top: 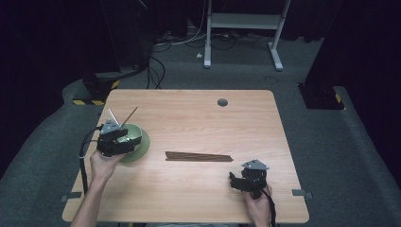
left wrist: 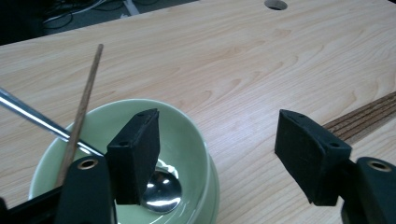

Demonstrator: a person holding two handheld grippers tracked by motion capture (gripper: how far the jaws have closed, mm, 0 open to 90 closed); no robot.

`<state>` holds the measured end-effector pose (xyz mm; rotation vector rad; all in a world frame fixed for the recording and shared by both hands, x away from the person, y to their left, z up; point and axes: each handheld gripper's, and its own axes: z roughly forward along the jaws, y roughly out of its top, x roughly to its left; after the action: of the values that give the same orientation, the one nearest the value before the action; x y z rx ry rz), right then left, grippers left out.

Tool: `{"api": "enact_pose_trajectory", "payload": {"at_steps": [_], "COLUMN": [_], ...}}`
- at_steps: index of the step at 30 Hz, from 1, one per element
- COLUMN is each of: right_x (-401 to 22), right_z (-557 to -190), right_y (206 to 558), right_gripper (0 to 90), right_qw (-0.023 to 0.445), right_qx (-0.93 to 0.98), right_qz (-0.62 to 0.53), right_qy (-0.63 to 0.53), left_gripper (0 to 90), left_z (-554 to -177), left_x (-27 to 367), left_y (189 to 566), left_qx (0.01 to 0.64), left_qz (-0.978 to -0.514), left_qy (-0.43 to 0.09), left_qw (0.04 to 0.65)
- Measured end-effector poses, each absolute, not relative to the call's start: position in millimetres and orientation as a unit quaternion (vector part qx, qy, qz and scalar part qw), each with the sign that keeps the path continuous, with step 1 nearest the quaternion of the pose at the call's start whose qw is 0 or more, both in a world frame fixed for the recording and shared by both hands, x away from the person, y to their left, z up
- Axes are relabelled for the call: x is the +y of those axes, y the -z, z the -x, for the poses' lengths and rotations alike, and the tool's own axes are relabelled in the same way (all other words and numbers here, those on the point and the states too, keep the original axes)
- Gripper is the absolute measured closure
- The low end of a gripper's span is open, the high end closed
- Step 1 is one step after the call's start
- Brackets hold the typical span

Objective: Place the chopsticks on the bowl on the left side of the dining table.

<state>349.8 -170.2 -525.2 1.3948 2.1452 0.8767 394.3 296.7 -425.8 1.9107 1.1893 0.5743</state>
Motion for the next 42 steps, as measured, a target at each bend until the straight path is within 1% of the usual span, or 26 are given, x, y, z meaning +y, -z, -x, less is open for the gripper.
{"api": "enact_pose_trajectory", "payload": {"at_steps": [6, 20, 42], "right_x": [-170, -170, -170], "right_z": [-350, -350, -350], "right_y": [525, 525, 525], "right_gripper": [14.3, 14.2, 14.3], "right_qw": [0.217, 0.217, 0.217], "right_qx": [0.774, 0.774, 0.774], "right_qz": [-0.503, -0.503, -0.503], "right_qy": [-0.316, -0.316, -0.316], "left_gripper": [29.4, 28.6, 28.6], "left_z": [-394, -401, -405], "left_x": [287, 255, 211], "left_y": [426, 431, 432], "left_qx": [0.463, 0.44, 0.404], "left_qz": [-0.754, -0.773, -0.793], "left_qy": [-0.214, -0.179, -0.152], "left_qw": [0.414, 0.42, 0.429]}}
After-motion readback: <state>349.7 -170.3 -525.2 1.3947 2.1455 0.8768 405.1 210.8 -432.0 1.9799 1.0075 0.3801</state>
